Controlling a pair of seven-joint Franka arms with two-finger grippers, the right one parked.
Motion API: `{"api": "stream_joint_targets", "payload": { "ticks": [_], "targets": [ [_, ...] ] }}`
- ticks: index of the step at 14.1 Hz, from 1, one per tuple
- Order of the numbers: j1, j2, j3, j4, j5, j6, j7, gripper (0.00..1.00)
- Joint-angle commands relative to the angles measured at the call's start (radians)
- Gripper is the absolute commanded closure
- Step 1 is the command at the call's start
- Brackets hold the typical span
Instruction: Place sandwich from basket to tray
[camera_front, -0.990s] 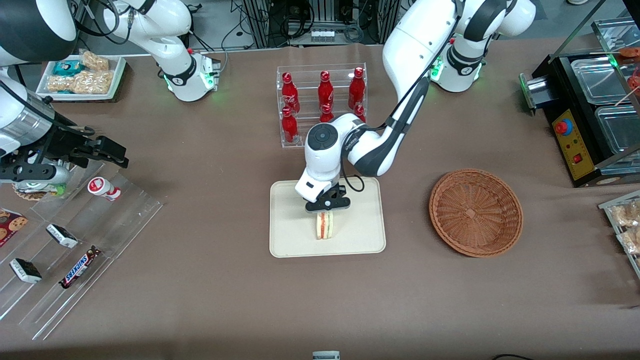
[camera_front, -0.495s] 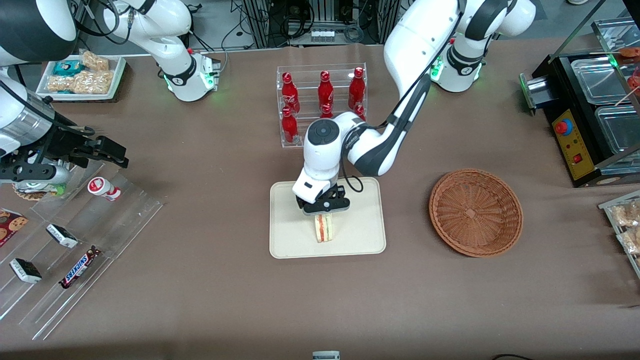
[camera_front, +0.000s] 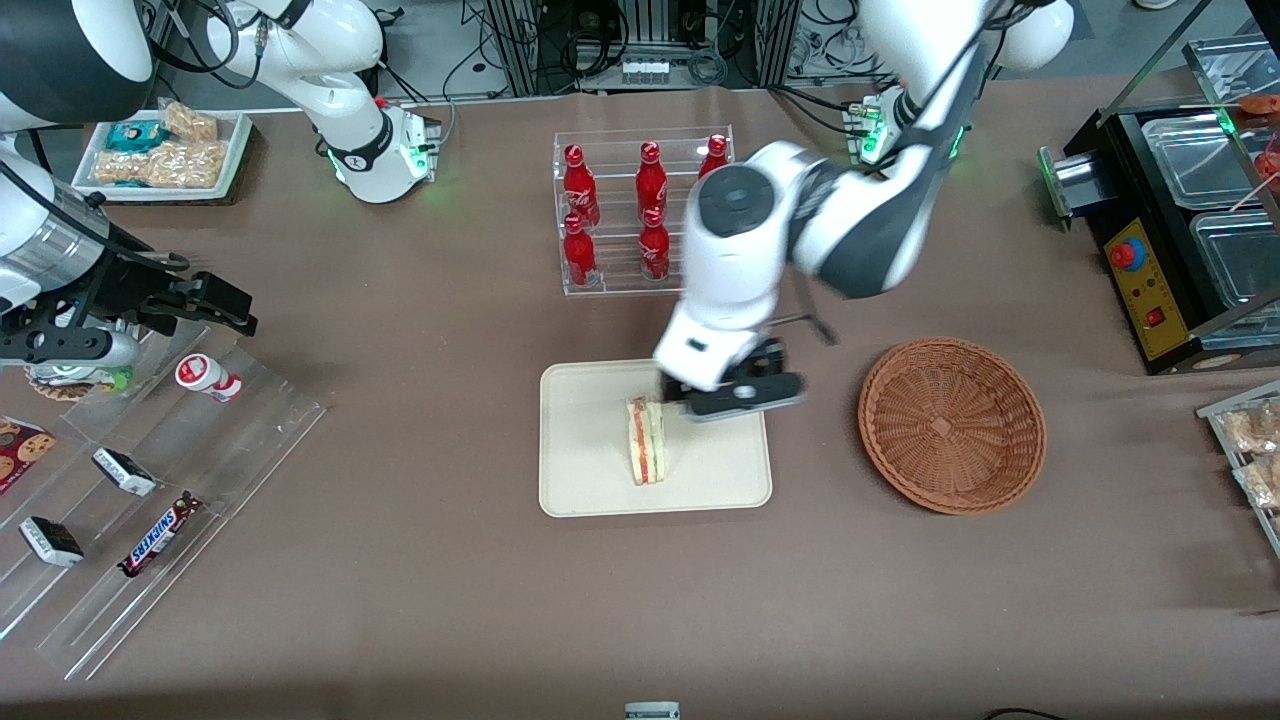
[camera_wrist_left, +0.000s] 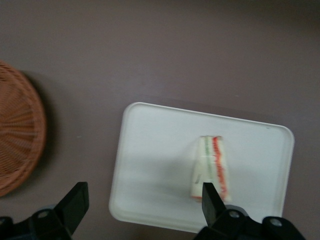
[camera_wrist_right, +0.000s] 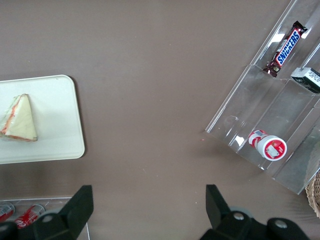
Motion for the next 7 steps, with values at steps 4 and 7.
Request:
{"api": "stream_joint_targets", "payload": {
  "ticks": [4, 7],
  "targets": [
    [0.24, -0.188, -0.008, -0.199, -0.029, -0.063, 0.274, 0.0],
    [0.354, -0.308, -0.008, -0.327, -0.031, -0.068, 0.446, 0.0]
  ]
}}
